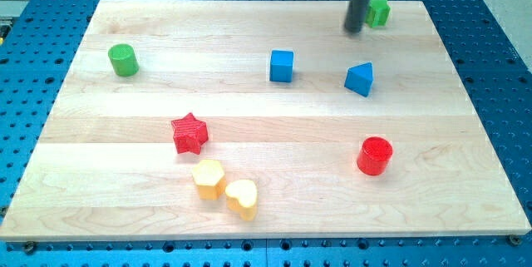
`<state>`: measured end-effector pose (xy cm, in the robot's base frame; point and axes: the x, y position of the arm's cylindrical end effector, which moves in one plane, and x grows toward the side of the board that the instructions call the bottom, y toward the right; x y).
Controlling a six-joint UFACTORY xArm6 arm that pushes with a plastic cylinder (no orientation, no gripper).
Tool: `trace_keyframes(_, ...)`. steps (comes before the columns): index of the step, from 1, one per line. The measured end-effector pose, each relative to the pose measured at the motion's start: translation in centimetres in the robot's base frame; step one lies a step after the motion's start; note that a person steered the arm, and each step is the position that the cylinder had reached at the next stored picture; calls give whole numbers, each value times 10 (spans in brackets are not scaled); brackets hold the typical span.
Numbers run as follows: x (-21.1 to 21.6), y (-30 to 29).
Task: Move the green circle diagonally to the blue cube
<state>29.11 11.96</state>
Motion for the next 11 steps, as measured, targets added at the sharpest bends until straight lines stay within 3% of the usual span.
trace_keyframes(2,52,-214)
trace_keyframes(3,134,-287)
trace_keyframes(4,117,-355)
trace_keyframes(5,56,-340)
trace_keyframes(6,41,-351)
trace_keyframes(7,7,-295)
trace_keyframes(8,-4,-252)
trace_keyframes(9,5,-309)
trace_keyframes(11,5,-315)
